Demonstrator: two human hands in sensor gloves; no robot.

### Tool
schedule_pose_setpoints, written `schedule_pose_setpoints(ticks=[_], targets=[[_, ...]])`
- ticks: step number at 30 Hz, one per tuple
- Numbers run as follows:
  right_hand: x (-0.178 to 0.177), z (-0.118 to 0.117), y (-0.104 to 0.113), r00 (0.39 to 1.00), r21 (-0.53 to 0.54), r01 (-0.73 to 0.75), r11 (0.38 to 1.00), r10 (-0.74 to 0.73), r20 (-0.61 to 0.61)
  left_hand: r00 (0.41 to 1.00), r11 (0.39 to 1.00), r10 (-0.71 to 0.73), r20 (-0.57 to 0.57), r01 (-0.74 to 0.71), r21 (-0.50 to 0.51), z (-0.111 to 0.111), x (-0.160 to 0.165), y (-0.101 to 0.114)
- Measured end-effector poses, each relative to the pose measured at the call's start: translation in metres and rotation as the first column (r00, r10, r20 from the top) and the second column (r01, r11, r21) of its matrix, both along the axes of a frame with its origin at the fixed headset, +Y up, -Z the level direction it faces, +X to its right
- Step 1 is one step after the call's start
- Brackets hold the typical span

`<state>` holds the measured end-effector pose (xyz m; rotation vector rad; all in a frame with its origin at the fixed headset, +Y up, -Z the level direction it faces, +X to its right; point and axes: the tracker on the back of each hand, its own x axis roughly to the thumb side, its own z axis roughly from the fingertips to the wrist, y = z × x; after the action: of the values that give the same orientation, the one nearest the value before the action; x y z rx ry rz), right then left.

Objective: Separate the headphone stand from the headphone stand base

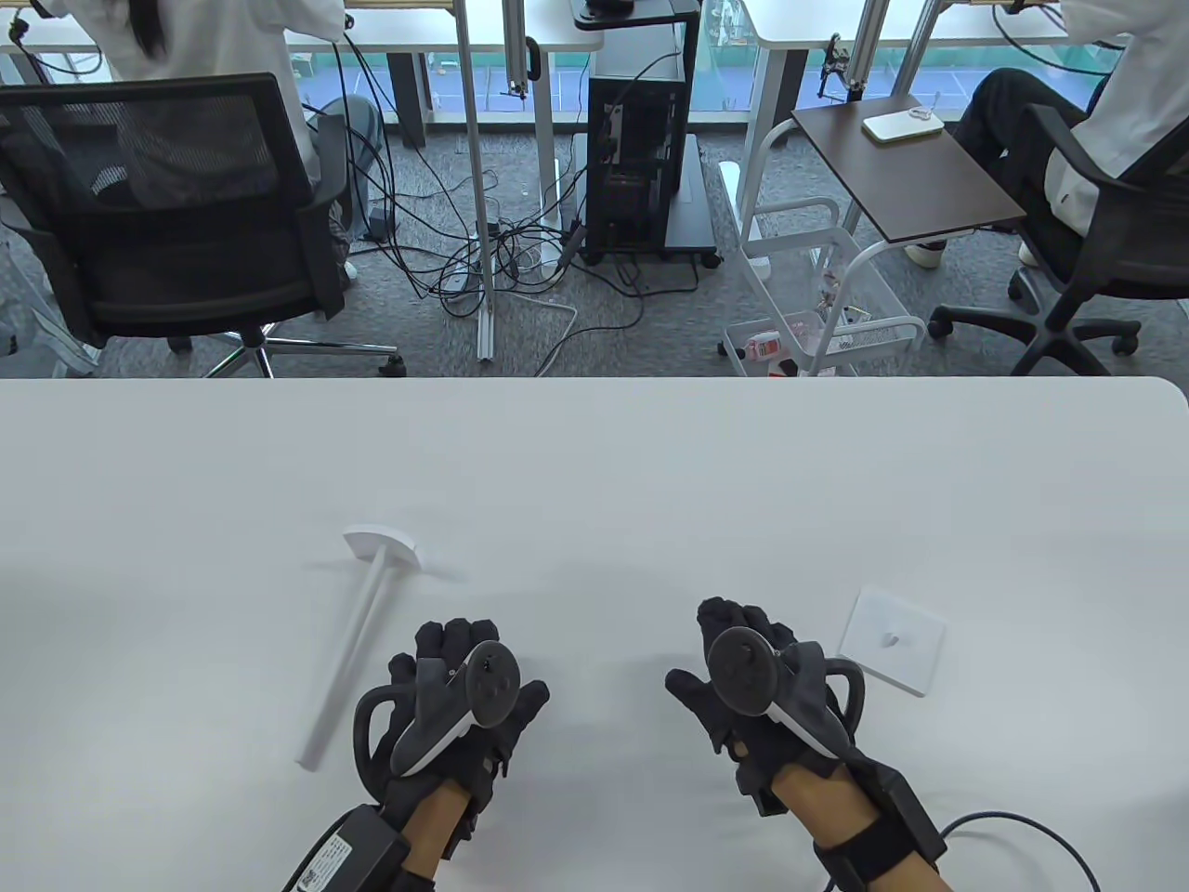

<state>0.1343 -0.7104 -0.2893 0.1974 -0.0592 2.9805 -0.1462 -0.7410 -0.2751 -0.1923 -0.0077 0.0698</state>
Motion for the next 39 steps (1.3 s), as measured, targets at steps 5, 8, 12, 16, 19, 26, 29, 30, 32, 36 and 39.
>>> schedule_pose_setpoints(ticks=[5, 8, 12, 16, 19, 26, 29, 30, 32, 36, 39], targets=[[0.0, -0.006, -0.017, 1.0, -0.055, -0.021, 0.998, 0.02, -0.009, 1.0, 0.999, -0.005, -0.006, 0.005, -0.041, -0.004, -0.005, -0.007], [0.003, -0.01, -0.024, 1.0, -0.1, -0.03, 0.995, 0.03, 0.002, 1.0, 0.998, -0.007, -0.01, 0.006, -0.061, -0.006, -0.007, -0.009], [0.007, -0.014, -0.031, 0.998, -0.171, -0.057, 0.984, 0.061, 0.014, 1.0, 0.996, -0.012, 0.0, 0.012, -0.084, -0.008, -0.006, -0.008], [0.011, -0.014, -0.035, 0.996, -0.225, -0.086, 0.971, 0.092, 0.017, 0.999, 0.994, -0.035, 0.031, 0.038, -0.103, -0.008, -0.001, -0.008], [0.014, -0.015, -0.036, 0.995, -0.25, -0.091, 0.964, 0.1, 0.024, 0.998, 0.993, -0.043, 0.046, 0.048, -0.111, -0.007, 0.003, -0.007], [0.018, -0.014, -0.034, 0.995, -0.257, -0.082, 0.963, 0.093, 0.028, 0.997, 0.991, -0.056, 0.052, 0.061, -0.118, -0.009, 0.007, -0.009], [0.021, -0.015, -0.035, 0.996, -0.26, -0.069, 0.963, 0.082, 0.037, 0.997, 0.991, -0.066, 0.049, 0.072, -0.115, -0.01, 0.008, -0.011], [0.023, -0.015, -0.035, 0.997, -0.264, -0.058, 0.963, 0.071, 0.038, 0.996, 0.991, -0.07, 0.048, 0.075, -0.112, -0.01, 0.008, -0.011], [0.026, -0.014, -0.034, 0.997, -0.274, -0.056, 0.96, 0.07, 0.044, 0.996, 0.991, -0.074, 0.04, 0.078, -0.11, -0.011, 0.009, -0.011], [0.034, -0.014, -0.035, 0.997, -0.293, -0.038, 0.955, 0.058, 0.06, 0.997, 0.994, -0.065, 0.036, 0.068, -0.089, -0.011, 0.009, -0.012], [0.039, -0.015, -0.035, 0.995, -0.302, -0.021, 0.953, 0.048, 0.082, 0.997, 0.994, -0.075, 0.036, 0.077, -0.078, -0.01, 0.008, -0.011]])
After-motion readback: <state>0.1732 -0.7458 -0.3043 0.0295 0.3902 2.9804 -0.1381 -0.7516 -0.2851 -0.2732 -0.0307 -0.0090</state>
